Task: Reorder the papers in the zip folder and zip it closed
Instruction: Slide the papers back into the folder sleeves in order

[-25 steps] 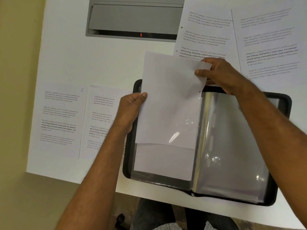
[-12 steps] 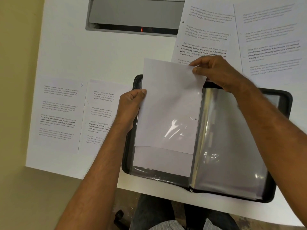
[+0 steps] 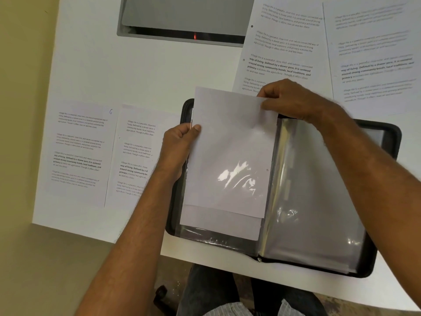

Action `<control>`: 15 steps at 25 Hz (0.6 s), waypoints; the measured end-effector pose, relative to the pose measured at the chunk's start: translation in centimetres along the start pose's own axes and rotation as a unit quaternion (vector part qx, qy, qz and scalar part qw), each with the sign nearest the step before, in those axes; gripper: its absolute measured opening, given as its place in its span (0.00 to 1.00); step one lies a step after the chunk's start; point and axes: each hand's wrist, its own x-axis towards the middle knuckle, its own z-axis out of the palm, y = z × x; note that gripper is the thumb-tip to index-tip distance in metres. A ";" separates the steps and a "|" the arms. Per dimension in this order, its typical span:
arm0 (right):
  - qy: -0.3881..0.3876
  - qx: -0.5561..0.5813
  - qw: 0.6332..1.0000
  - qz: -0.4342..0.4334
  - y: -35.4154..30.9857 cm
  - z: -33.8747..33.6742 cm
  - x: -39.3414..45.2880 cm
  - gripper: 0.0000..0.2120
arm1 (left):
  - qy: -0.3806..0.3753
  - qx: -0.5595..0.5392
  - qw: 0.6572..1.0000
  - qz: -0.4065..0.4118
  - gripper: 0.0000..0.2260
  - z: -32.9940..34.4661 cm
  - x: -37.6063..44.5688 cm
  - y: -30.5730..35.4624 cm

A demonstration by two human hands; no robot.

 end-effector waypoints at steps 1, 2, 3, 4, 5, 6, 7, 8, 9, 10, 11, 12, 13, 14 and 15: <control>0.003 0.000 1.000 -0.006 -0.3 0.2 -0.1 0.06 | 0.004 0.004 1.000 0.005 0.12 0.0 0.0 0.0; 0.010 0.004 1.000 -0.011 -0.7 0.5 -0.1 0.08 | 0.009 0.006 1.000 0.010 0.12 0.0 0.0 0.0; 0.016 0.001 1.000 -0.020 -1.0 0.8 0.0 0.17 | 0.011 0.002 1.000 0.013 0.12 0.0 -0.1 0.1; 0.024 -0.010 0.999 -0.028 -1.2 1.0 0.1 0.28 | 0.014 -0.008 1.000 0.015 0.11 0.0 -0.1 0.2; 0.031 -0.025 0.999 -0.037 -1.2 1.1 0.3 0.36 | 0.015 -0.022 1.000 0.016 0.10 0.1 -0.1 0.3; 0.029 -0.039 0.998 -0.044 -1.0 1.3 0.7 0.40 | 0.016 -0.035 0.999 0.016 0.09 0.1 -0.1 0.4; 0.021 -0.045 0.998 -0.045 -0.9 1.3 0.9 0.41 | 0.017 -0.044 0.999 0.016 0.09 0.1 -0.1 0.5; 0.014 -0.042 0.998 -0.042 -0.7 1.2 1.2 0.41 | 0.019 -0.048 0.999 0.017 0.10 0.2 0.0 0.6; 0.006 -0.034 0.999 -0.041 -0.6 1.2 1.2 0.41 | 0.023 -0.051 0.998 0.017 0.10 0.2 0.0 0.6; -0.004 -0.028 0.999 -0.039 -0.6 1.1 1.2 0.39 | 0.026 -0.052 0.998 0.019 0.10 0.2 0.1 0.6; -0.015 -0.025 0.999 -0.038 -0.6 1.1 1.1 0.36 | 0.029 -0.053 0.998 0.020 0.09 0.2 0.1 0.5; -0.025 -0.028 0.999 -0.036 -0.6 1.1 1.2 0.32 | 0.030 -0.054 0.998 0.022 0.09 0.2 0.1 0.5; -0.034 -0.042 0.998 -0.038 -0.6 1.2 1.3 0.29 | 0.031 -0.053 0.998 0.025 0.09 0.3 0.1 0.5; -0.040 -0.069 0.996 -0.042 -0.7 1.3 1.4 0.27 | 0.031 -0.052 0.998 0.028 0.09 0.4 0.0 0.4; -0.045 -0.100 0.993 -0.047 -0.8 1.4 1.6 0.28 | 0.031 -0.049 0.998 0.030 0.09 0.5 0.0 0.4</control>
